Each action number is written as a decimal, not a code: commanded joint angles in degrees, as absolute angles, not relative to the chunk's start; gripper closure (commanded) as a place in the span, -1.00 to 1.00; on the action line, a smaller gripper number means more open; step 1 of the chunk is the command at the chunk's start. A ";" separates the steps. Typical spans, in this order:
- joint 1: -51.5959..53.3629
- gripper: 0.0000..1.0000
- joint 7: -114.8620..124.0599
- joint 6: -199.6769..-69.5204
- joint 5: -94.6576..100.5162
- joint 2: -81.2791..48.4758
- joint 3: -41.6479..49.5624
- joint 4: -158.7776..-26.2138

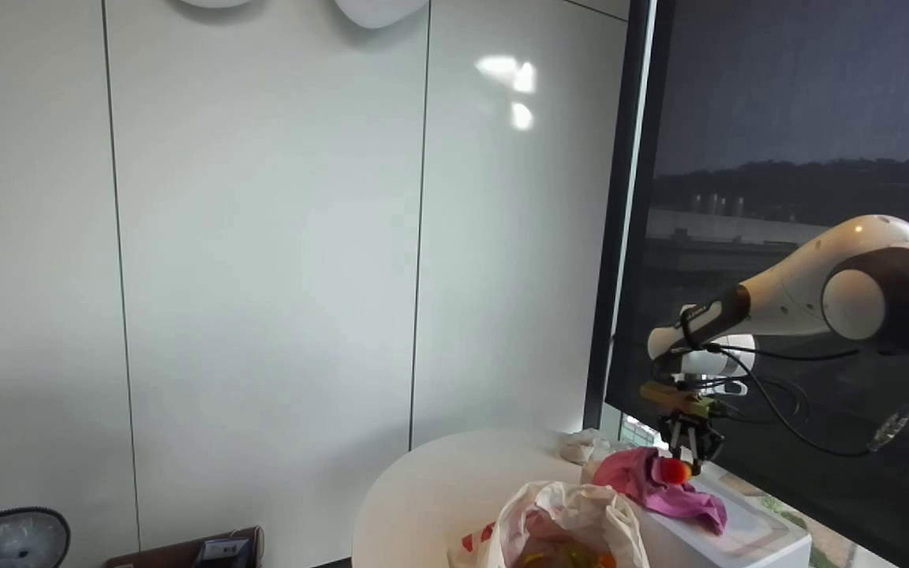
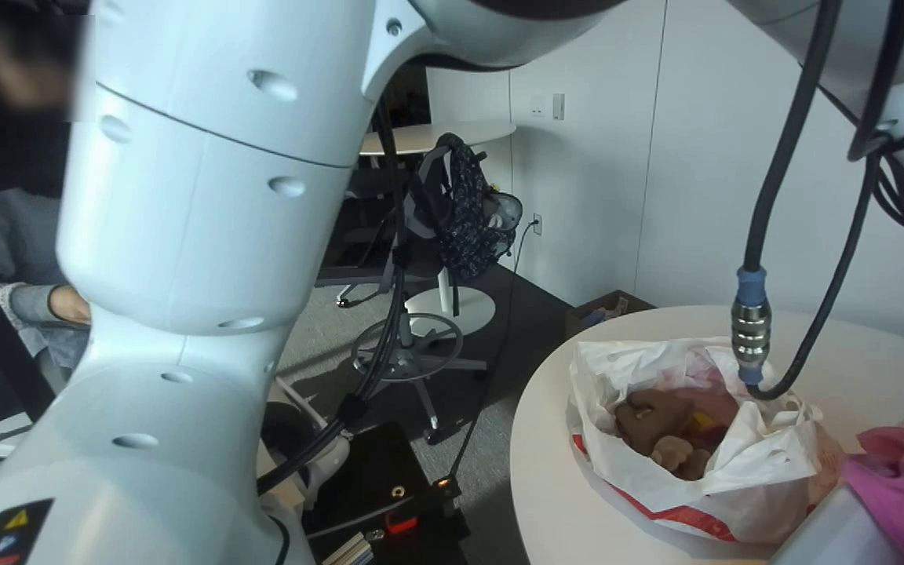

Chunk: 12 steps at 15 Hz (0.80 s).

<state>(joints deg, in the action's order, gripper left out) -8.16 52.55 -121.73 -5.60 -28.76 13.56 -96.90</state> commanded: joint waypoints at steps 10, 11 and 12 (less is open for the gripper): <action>-6.58 -1.00 61.42 -124.14 -1.10 -29.73 15.96 -96.76; -6.51 -1.00 61.53 -123.84 -0.24 -29.13 16.12 -97.23; -6.31 -1.00 61.98 -123.67 0.86 -28.56 16.44 -97.69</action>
<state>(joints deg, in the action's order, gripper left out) -7.77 59.83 -123.81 -2.20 -31.35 14.88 -95.72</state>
